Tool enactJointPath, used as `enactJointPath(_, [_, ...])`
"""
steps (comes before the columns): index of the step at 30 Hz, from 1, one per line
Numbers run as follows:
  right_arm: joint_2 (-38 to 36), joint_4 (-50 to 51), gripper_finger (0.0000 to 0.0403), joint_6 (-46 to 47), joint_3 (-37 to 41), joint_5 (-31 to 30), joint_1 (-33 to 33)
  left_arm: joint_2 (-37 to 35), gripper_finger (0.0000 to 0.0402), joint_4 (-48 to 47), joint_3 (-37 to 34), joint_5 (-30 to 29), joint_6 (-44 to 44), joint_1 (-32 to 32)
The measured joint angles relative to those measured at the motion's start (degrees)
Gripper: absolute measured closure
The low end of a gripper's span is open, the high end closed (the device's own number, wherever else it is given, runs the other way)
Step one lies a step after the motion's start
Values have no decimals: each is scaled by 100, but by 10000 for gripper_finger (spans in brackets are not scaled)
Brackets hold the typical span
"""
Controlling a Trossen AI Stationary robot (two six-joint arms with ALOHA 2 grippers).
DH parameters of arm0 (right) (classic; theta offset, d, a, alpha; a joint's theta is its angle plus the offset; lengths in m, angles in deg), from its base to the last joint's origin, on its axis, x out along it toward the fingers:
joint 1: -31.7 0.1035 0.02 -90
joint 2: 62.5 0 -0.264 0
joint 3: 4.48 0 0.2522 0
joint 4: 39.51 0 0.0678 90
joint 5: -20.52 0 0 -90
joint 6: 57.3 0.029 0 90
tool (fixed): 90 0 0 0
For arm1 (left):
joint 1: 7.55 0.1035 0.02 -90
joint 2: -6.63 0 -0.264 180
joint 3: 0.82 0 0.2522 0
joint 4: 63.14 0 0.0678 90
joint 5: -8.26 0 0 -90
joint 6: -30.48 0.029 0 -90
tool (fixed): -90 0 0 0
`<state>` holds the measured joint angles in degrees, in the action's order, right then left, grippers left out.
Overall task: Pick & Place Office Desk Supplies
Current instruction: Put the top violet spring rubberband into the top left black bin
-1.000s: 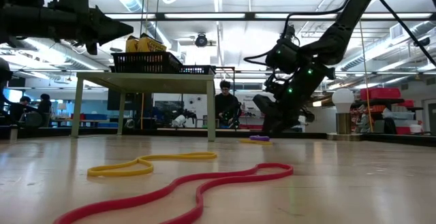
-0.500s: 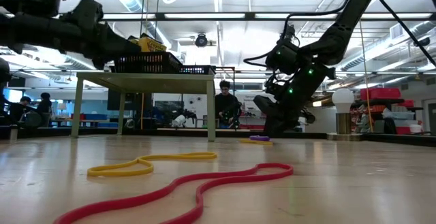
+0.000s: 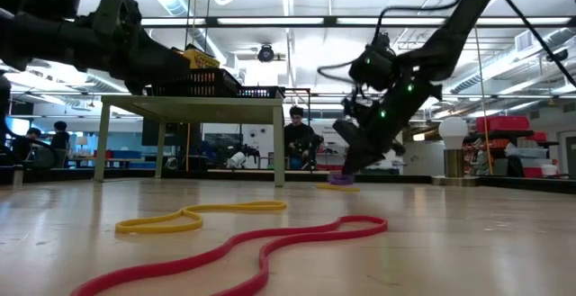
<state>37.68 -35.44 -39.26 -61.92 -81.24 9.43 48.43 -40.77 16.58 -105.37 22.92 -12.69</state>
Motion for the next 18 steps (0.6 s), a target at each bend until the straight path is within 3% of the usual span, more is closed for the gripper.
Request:
enactJointPath(6, [-696, 30, 378, -388, -2, -758, 663, 1098, 272, 1368, 0, -733, 23, -620])
enactJointPath(11, [-1399, -119, 390, -991, -3, -1601, 1433, 1896, 269, 2557, 2, -807, 47, -685])
enactJointPath(18, [-1630, -1330, 389, -2168, -65, -1649, 2440, 2821, 222, 3247, 286, -823, -13, -678])
